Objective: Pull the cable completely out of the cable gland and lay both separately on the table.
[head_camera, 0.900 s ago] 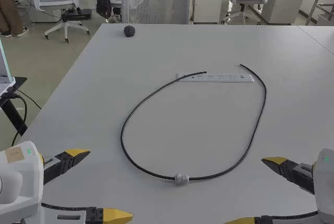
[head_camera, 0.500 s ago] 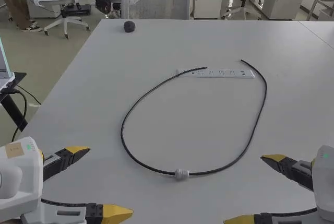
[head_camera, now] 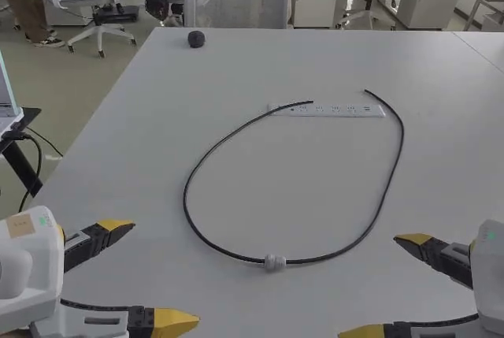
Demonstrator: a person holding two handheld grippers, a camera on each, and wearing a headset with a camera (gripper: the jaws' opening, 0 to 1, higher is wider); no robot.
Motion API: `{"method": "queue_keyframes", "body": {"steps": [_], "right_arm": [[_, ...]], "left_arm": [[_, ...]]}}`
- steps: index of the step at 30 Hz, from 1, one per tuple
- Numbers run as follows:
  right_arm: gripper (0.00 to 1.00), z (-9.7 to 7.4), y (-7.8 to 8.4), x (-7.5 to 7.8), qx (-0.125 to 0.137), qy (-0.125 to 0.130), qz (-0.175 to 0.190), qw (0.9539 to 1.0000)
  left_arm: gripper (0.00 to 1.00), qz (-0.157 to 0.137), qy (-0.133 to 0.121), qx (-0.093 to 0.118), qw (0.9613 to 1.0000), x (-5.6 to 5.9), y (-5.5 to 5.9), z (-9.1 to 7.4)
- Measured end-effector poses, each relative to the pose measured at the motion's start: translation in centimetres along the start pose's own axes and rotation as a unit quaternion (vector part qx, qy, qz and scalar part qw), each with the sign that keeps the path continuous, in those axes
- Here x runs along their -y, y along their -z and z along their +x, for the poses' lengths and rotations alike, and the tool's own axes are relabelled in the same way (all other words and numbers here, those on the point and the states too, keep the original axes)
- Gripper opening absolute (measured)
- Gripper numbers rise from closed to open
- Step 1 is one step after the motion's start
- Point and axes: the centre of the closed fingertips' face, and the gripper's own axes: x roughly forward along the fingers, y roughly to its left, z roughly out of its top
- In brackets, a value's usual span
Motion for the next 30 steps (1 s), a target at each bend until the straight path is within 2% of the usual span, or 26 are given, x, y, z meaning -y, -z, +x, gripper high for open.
{"method": "queue_keyframes", "body": {"steps": [17, 30], "right_arm": [[0.98, 0.4, 0.5, 0.4, -0.008, -0.005, -0.004, 0.9999], [0.96, 1.7, 1.0, 1.0, -0.021, -0.017, -0.011, 0.9996]], "left_arm": [[0.99, 0.002, 0.003, -0.003, 1.0, 0.0, 0.1, 0.1], [0.99, 0.001, 0.004, -0.005, 1.0, 0.0, 0.4, 0.1]]}}
